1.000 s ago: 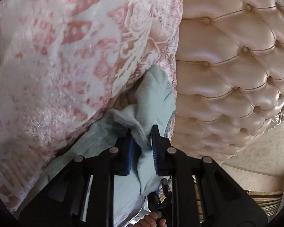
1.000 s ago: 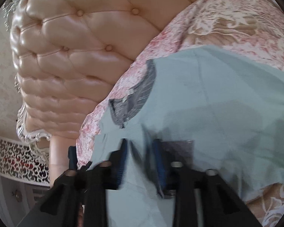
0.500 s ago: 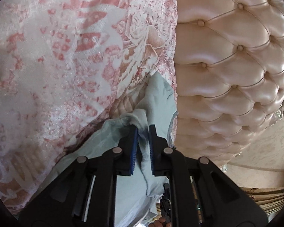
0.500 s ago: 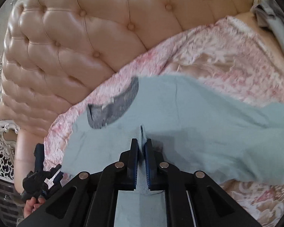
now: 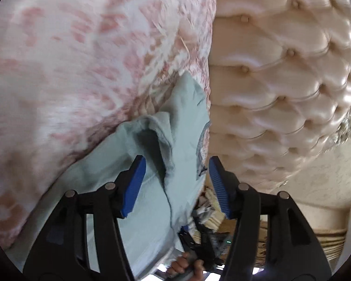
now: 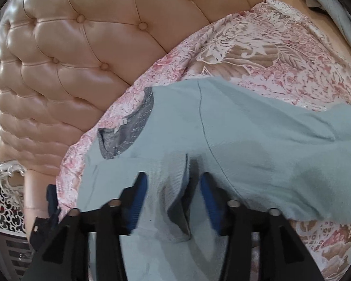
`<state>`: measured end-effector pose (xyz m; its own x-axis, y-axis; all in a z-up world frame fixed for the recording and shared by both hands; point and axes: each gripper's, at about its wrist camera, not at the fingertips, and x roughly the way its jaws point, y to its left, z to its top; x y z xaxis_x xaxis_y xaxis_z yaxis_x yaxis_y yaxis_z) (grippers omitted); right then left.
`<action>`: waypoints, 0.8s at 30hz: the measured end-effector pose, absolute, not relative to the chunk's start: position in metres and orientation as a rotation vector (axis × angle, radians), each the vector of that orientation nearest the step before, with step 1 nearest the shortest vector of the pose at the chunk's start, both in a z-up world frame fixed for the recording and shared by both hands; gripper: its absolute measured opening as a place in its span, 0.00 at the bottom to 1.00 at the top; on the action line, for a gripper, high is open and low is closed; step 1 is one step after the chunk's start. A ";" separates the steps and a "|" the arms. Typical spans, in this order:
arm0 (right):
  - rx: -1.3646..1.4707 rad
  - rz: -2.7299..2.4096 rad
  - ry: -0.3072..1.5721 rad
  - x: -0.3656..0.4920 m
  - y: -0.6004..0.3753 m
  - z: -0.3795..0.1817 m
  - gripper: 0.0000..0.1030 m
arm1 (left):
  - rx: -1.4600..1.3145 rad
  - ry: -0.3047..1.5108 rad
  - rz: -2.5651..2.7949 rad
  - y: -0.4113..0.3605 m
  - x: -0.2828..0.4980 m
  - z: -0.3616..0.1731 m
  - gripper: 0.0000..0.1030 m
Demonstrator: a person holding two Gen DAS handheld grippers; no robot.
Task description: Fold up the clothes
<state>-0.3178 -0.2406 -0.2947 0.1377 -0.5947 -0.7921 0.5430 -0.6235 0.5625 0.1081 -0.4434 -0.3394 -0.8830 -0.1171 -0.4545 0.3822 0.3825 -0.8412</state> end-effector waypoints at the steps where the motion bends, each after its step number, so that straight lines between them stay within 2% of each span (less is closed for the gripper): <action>1: 1.539 -1.633 -0.066 -0.319 -0.240 -0.294 0.58 | 0.234 2.202 -1.513 -0.446 0.102 -0.342 0.57; 3: 1.542 -1.626 -0.092 -0.321 -0.239 -0.294 0.64 | 0.252 2.189 -1.519 -0.450 0.089 -0.347 0.57; 5: 1.556 -1.607 -0.124 -0.324 -0.238 -0.297 0.65 | 0.265 2.179 -1.520 -0.456 0.080 -0.349 0.52; 6: 1.568 -1.596 -0.149 -0.326 -0.237 -0.298 0.65 | 0.273 2.174 -1.538 -0.459 0.076 -0.348 0.34; 7: 1.573 -1.588 -0.165 -0.327 -0.236 -0.299 0.66 | 0.280 2.155 -1.573 -0.461 0.073 -0.344 0.05; 14: 1.629 -1.476 -0.278 -0.335 -0.228 -0.304 0.69 | 0.204 2.140 -1.643 -0.470 0.080 -0.323 0.05; 19: 1.615 -1.445 -0.294 -0.332 -0.235 -0.306 0.71 | 0.217 2.147 -1.609 -0.470 0.086 -0.331 0.05; 24: 1.539 -1.456 -0.222 -0.322 -0.248 -0.301 0.72 | 0.227 2.150 -1.584 -0.469 0.089 -0.337 0.05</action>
<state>-0.3217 -0.2478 -0.3008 0.2683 -0.6941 -0.6680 0.4641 -0.5145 0.7210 0.0891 -0.4692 -0.3368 -0.8819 -0.1340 -0.4520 0.3920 0.3244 -0.8609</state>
